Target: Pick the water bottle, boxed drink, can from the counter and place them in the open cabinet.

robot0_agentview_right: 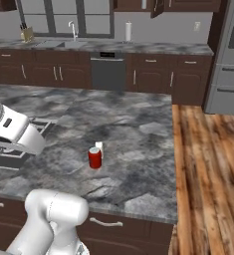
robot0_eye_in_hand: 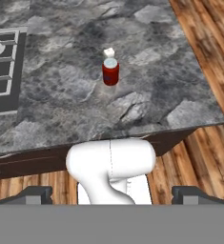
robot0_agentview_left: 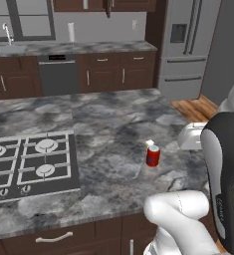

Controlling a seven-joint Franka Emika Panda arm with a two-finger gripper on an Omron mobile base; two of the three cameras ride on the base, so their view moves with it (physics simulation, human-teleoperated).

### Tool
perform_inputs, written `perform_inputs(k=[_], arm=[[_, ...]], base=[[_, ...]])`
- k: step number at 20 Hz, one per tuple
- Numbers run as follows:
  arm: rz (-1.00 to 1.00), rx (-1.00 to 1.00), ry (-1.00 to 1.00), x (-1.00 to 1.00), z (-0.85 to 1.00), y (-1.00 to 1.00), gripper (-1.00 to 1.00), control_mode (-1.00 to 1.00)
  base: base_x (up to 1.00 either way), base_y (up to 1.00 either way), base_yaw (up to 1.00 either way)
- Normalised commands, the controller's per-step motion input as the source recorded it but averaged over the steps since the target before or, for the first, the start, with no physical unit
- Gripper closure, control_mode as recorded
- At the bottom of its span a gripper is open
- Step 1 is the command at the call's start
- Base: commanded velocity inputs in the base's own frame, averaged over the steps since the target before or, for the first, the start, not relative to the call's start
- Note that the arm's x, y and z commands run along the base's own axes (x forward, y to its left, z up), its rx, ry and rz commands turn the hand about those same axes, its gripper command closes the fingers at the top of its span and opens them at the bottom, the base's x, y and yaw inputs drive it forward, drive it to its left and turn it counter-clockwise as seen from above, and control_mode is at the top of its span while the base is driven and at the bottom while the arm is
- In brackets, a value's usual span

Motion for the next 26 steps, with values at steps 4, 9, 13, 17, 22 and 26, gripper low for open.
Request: perform_inputs(k=[4, 9, 13, 17, 22, 26], arm=[[0.0, 0.0, 0.0, 0.0, 0.0, 0.0, -1.0, 1.0], [0.0, 0.0, 0.0, 0.0, 0.0, 0.0, -1.0, -1.0], [0.13, 0.02, 0.02, 0.76, 0.0, -0.35, -1.0, -1.0], [0.31, 0.04, 0.02, 1.0, 0.0, -0.9, -1.0, -1.0], [0.4, 0.05, 0.0, 0.7, -0.01, -0.74, -1.0, -1.0], [0.35, 0.08, 0.0, 0.49, -0.21, -0.09, -1.0, -1.0]], base=[[0.0, 0.0, 0.0], [0.0, 0.0, 0.0], [0.0, 0.0, 0.0], [0.0, 0.0, 0.0], [0.0, 0.0, 0.0], [0.0, 0.0, 0.0]])
